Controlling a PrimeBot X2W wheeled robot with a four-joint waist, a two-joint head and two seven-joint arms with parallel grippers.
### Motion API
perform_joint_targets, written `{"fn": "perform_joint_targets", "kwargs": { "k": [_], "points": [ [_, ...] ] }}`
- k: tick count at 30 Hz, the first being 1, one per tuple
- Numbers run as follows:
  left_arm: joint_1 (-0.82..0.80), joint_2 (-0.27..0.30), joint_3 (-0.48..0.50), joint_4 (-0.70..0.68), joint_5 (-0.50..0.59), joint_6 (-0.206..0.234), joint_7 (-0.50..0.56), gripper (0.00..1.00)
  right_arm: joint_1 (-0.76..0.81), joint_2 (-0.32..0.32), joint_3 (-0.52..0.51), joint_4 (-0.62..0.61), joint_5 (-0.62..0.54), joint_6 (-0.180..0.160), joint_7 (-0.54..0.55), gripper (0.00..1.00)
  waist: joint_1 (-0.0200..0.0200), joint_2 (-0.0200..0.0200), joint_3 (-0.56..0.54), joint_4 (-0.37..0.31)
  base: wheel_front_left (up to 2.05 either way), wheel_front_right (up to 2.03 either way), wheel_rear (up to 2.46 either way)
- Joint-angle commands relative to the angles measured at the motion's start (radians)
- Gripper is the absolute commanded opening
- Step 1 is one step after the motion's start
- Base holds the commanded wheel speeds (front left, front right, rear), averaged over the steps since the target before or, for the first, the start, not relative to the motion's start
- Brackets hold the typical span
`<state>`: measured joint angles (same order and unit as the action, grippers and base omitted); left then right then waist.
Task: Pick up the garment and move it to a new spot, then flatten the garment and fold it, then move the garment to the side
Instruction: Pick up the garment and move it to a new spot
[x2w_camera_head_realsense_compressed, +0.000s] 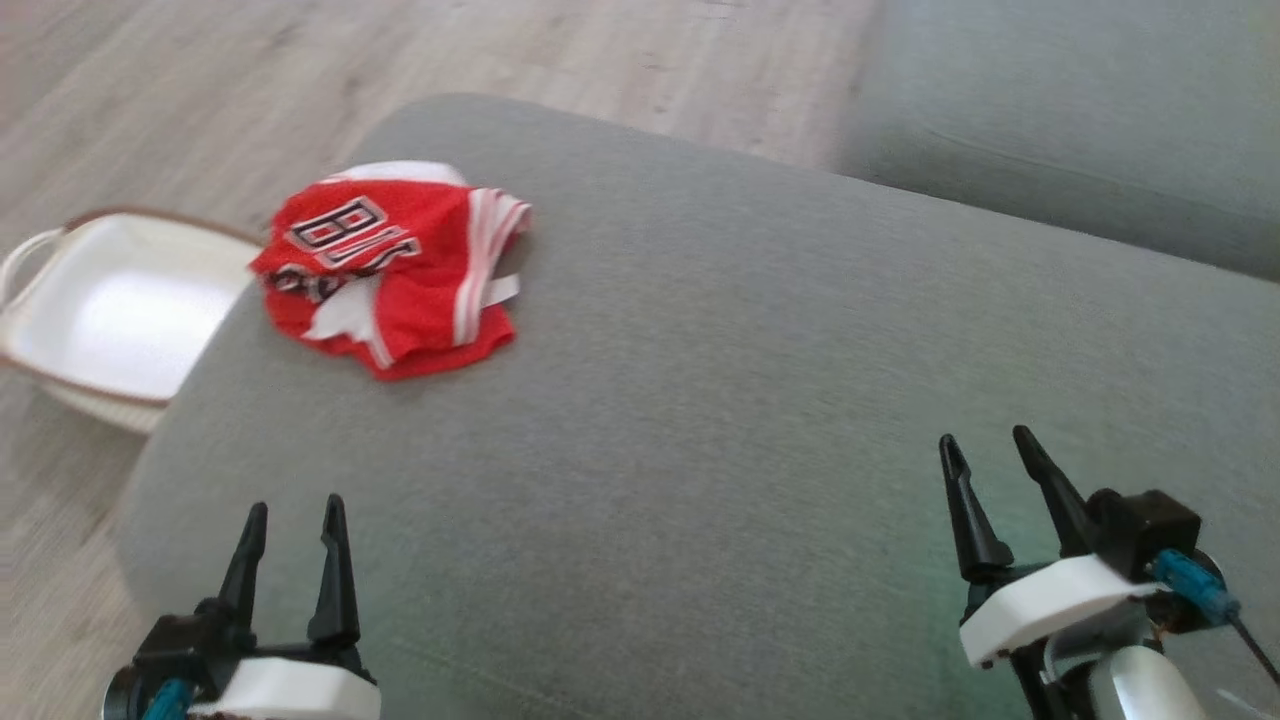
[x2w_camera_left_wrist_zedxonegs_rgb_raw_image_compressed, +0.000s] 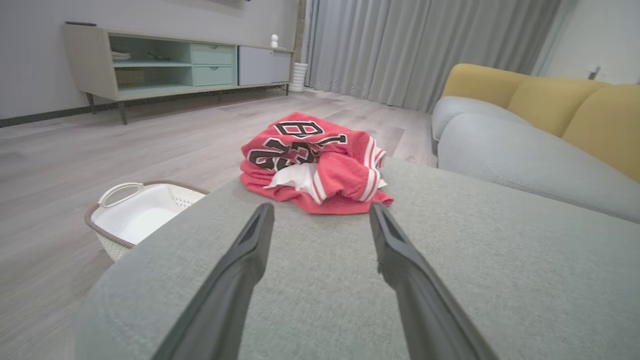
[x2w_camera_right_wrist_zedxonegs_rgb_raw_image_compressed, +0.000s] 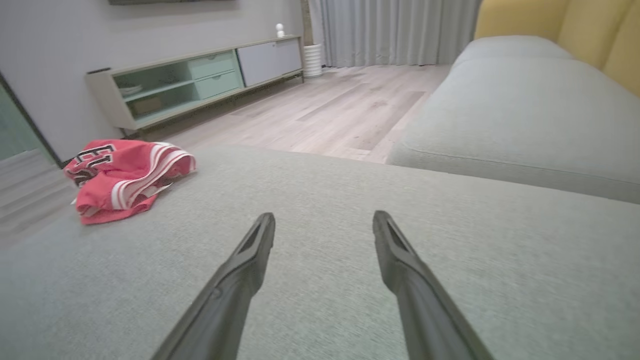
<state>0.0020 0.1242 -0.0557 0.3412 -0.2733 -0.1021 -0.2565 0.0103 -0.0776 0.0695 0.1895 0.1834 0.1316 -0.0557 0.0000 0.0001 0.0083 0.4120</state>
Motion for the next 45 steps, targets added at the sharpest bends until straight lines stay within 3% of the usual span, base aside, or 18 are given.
{"fn": "perform_joint_targets", "kwargs": {
  "k": [1,10,14,19,23,25,32,37,45],
  "points": [
    [-0.032,0.017,0.04,-0.033,-0.005,0.006,-0.005,1.0,-0.043,-0.008,0.027,-0.028,0.001,-0.001,-0.011,1.0,0.0,-0.0001,-0.001,0.064,0.0,0.0,0.0],
    [-0.026,0.021,0.051,-0.044,-0.022,0.011,-0.005,1.0,-0.05,-0.005,0.042,-0.015,0.004,-0.001,-0.012,1.0,0.0,-0.0001,0.001,0.082,0.0,0.0,0.0],
    [-0.064,0.0,0.083,-0.091,-0.1,0.0,0.006,1.0,-0.048,-0.002,0.028,-0.024,0.017,-0.001,-0.009,1.0,0.0,-0.0001,0.018,0.073,0.0,0.0,0.0],
    [-0.198,0.063,0.11,-0.171,-0.155,-0.007,0.113,1.0,-0.071,-0.018,0.032,-0.069,0.002,-0.001,0.01,1.0,0.0,-0.0001,0.082,0.042,0.0,0.0,0.0],
    [-0.349,0.139,0.145,-0.167,-0.183,0.028,0.287,1.0,-0.099,-0.035,0.036,-0.128,-0.009,-0.001,0.041,1.0,0.0,-0.0001,0.175,-0.003,0.0,0.0,0.0],
    [-0.458,0.193,0.19,-0.118,-0.231,0.044,0.391,1.0,-0.121,-0.053,0.042,-0.185,-0.015,-0.001,0.066,1.0,0.0,-0.0001,0.254,-0.055,0.0,0.0,0.0],
    [-0.626,0.288,0.291,0.052,-0.341,0.071,0.528,1.0,-0.152,-0.097,0.022,-0.357,-0.046,-0.001,0.108,1.0,0.0,-0.0001,0.436,-0.174,0.0,0.0,0.0],
    [-0.703,0.32,0.305,0.178,-0.397,0.074,0.638,1.0,-0.166,-0.124,0.012,-0.453,-0.06,-0.001,0.134,1.0,0.0,-0.0001,0.537,-0.226,0.0,0.0,0.0],
    [-0.757,0.326,0.286,0.33,-0.441,0.102,0.807,1.0,-0.172,-0.13,0.009,-0.497,-0.058,-0.001,0.137,1.0,0.0,-0.0001,0.593,-0.257,0.0,0.0,0.0]
  ]
}}
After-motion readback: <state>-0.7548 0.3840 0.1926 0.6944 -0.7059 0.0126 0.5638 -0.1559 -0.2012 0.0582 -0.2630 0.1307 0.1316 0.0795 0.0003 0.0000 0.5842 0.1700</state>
